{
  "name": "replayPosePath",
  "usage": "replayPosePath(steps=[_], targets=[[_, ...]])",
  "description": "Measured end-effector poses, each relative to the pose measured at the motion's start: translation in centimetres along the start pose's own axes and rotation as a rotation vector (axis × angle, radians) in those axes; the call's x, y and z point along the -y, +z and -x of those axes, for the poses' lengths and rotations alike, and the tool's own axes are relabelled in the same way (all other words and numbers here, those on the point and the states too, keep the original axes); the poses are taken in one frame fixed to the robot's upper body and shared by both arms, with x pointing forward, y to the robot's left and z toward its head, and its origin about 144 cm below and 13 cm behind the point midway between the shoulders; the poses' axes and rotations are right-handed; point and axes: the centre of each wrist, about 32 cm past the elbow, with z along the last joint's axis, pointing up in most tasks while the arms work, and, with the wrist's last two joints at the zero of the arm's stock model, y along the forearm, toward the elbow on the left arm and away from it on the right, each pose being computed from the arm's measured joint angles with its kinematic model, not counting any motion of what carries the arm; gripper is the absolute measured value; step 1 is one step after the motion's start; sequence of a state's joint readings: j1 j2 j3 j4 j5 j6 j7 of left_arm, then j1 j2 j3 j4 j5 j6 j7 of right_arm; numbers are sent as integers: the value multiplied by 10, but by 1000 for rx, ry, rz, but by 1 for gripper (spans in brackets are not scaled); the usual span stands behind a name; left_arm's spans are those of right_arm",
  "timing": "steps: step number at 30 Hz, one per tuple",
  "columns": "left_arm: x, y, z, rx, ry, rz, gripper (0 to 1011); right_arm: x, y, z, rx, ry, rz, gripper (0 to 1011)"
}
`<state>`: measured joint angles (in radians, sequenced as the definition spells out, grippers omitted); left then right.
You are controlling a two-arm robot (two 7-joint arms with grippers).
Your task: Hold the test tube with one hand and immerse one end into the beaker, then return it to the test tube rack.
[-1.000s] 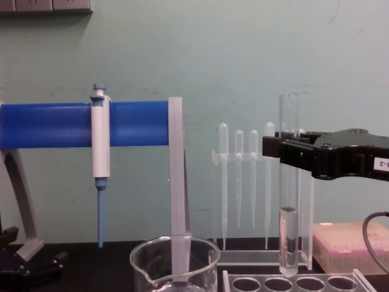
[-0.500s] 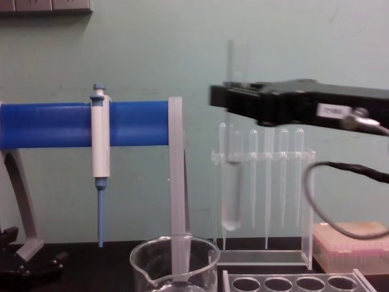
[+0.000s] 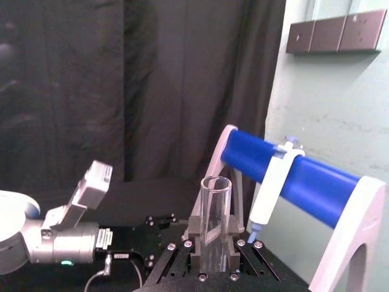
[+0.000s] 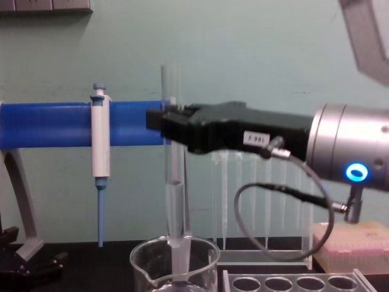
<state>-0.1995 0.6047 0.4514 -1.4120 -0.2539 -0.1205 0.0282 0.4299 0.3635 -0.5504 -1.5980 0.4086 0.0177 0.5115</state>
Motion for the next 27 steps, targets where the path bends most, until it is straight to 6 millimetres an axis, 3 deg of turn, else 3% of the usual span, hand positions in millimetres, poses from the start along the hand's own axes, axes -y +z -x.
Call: replayPosePath(steps=[15, 27], targets=[[0, 0, 0, 0, 0, 0, 1000, 1, -55, 7, -50, -13, 48, 227], [0, 0, 0, 0, 0, 0, 1000, 6, -75, 13, -91, -25, 66, 227]])
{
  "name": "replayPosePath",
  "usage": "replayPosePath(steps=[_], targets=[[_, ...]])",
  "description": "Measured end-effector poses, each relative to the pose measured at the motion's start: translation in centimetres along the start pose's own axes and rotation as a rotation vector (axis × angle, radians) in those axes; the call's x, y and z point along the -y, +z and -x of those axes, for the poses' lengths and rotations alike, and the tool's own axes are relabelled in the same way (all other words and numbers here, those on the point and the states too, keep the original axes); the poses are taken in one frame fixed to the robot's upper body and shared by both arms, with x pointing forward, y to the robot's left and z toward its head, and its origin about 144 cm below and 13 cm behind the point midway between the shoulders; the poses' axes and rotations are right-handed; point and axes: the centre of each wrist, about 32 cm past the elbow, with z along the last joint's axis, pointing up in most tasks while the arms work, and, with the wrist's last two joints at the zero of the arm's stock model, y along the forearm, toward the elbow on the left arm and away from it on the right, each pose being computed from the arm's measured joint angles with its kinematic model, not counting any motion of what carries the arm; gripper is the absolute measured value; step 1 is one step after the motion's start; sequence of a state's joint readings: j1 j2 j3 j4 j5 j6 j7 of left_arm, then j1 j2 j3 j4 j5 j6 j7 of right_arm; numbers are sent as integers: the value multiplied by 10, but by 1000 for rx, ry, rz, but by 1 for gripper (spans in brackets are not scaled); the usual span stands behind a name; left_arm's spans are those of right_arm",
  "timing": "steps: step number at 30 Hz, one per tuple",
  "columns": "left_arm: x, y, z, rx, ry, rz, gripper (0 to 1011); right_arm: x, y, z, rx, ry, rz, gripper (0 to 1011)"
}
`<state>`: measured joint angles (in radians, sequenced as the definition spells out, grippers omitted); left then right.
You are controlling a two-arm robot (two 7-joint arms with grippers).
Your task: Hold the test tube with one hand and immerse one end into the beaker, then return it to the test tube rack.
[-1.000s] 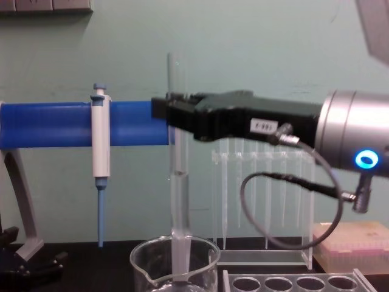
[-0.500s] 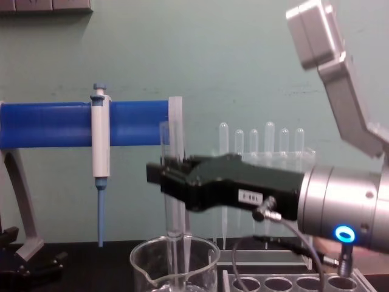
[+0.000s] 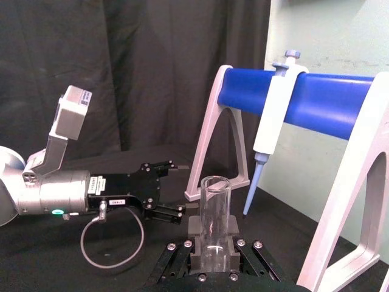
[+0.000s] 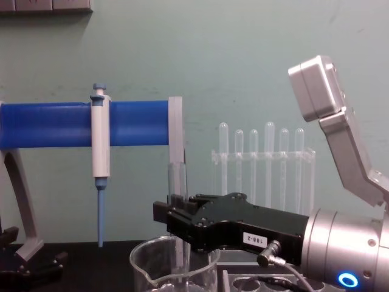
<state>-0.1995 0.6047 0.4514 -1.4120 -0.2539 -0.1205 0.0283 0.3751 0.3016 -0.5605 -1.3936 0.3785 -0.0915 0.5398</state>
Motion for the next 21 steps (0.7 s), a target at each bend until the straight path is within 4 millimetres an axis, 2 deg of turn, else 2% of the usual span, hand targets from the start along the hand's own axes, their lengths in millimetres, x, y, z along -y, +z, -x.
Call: replayPosePath(steps=[21], targets=[[0, 0, 0, 0, 0, 0, 1000, 1, -3, 3, 2, 5, 16, 227]])
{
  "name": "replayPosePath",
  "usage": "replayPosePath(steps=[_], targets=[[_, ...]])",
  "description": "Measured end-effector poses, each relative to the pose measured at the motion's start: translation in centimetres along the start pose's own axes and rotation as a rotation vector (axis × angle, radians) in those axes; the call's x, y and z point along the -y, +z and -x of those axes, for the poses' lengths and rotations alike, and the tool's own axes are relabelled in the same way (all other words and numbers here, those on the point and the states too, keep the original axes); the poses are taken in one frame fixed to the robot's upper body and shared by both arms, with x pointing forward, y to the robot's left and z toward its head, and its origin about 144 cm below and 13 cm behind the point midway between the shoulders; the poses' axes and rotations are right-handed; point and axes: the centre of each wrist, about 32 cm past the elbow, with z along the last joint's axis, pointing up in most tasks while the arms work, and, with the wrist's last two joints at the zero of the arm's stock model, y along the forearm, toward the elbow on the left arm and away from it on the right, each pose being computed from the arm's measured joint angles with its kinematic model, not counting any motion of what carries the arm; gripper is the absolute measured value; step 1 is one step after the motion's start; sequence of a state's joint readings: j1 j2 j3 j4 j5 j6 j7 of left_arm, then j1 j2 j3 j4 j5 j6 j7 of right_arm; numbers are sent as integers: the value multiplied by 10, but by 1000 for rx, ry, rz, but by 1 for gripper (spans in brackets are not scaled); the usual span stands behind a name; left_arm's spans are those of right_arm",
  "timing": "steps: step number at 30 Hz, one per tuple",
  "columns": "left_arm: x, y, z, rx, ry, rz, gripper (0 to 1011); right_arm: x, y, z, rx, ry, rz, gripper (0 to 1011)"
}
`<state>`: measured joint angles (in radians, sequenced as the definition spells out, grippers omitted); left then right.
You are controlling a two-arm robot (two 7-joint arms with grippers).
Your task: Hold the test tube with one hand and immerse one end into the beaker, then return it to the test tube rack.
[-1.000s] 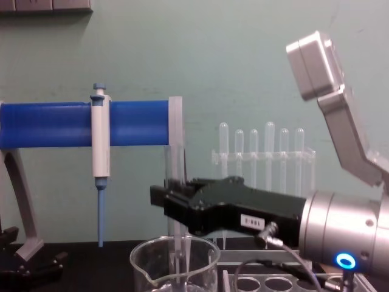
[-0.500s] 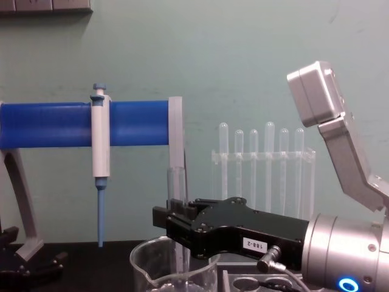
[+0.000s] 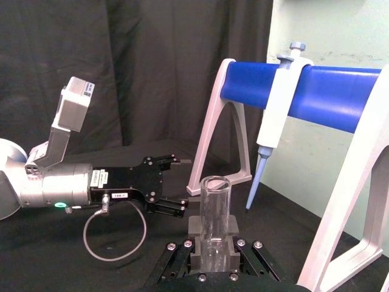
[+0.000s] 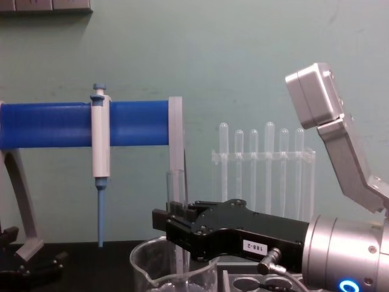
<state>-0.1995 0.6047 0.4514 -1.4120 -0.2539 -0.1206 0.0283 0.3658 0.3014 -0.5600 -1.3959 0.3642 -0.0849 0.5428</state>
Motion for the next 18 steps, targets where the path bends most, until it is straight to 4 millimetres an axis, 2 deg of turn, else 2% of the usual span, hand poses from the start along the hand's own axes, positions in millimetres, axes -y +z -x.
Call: replayPosePath(steps=[18], targets=[[0, 0, 0, 0, 0, 0, 1000, 0, 0, 0, -2, -2, -1, 227]])
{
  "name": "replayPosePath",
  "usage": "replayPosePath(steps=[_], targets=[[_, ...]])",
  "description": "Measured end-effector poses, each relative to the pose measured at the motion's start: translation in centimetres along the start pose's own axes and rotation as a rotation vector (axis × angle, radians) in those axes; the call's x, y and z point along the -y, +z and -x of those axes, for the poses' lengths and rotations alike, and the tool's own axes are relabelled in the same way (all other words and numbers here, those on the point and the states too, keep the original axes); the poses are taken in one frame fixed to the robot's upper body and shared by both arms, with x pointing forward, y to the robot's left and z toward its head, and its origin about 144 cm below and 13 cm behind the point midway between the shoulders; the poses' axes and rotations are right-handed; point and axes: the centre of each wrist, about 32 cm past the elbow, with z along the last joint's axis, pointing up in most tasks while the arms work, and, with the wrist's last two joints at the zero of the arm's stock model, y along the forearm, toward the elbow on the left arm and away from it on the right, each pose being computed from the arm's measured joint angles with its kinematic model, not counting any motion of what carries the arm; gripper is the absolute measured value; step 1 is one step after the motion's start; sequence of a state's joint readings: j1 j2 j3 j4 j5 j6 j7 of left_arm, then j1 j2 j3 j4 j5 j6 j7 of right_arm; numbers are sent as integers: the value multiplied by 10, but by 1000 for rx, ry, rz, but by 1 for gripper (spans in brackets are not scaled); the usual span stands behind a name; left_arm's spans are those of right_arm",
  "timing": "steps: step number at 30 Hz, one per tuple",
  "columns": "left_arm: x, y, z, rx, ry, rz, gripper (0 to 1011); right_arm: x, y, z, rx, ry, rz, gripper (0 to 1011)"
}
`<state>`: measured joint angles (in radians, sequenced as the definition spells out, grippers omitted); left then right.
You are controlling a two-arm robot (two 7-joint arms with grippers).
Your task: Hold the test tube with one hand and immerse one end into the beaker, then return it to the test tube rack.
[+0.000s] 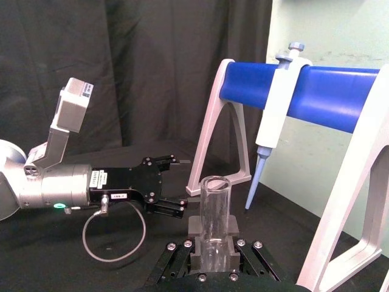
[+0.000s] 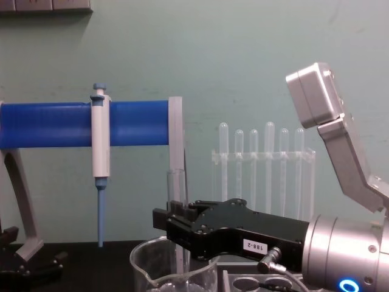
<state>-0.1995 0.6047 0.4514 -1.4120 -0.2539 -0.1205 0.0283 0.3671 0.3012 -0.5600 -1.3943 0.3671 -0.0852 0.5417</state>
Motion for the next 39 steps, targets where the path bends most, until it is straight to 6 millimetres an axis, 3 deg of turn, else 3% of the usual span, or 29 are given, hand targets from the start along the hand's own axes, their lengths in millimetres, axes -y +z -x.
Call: replayPosePath(steps=[39], targets=[[0, 0, 0, 0, 0, 0, 1000, 0, 0, 0, 0, 0, -1, 227]])
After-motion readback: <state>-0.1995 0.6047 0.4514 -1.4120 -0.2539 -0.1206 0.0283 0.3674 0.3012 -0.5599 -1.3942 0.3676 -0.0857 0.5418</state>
